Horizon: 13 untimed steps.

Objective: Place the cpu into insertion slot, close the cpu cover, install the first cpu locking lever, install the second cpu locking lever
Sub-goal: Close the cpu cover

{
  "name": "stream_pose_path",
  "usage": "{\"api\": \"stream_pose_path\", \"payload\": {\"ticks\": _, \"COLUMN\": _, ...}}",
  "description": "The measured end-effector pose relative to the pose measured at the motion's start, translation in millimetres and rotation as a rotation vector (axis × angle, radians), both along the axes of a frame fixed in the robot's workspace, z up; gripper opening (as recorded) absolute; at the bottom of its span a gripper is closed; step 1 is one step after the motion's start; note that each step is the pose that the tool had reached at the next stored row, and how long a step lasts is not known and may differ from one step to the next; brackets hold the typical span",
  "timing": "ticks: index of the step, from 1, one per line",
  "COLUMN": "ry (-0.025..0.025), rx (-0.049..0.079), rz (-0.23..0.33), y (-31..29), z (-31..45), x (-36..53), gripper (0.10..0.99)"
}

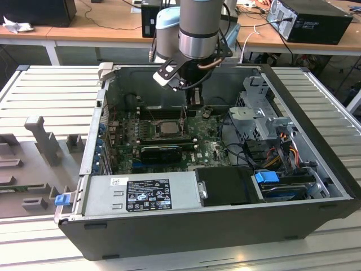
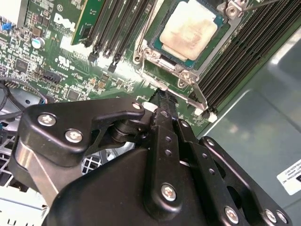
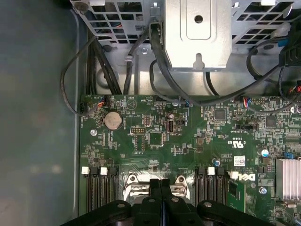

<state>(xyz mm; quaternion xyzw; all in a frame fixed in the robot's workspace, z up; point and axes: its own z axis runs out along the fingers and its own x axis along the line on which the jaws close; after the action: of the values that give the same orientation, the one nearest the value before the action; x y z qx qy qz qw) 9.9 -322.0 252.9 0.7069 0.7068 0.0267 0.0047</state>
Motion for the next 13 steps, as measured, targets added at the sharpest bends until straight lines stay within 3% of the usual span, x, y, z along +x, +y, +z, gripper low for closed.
{"api": "stream_pose_path", "payload": {"ticks": 6, "ry": -0.0001, "rx": 0.000, "rz": 0.000, "y": 0.1, "z": -1.4, "x": -10.5, "gripper": 0.106}}
{"api": "stream_pose_path", "payload": {"ticks": 13, "ry": 0.0000, "rx": 0.000, "rz": 0.003, "y": 0.0, "z": -16.6, "x": -11.9, "gripper": 0.106}}
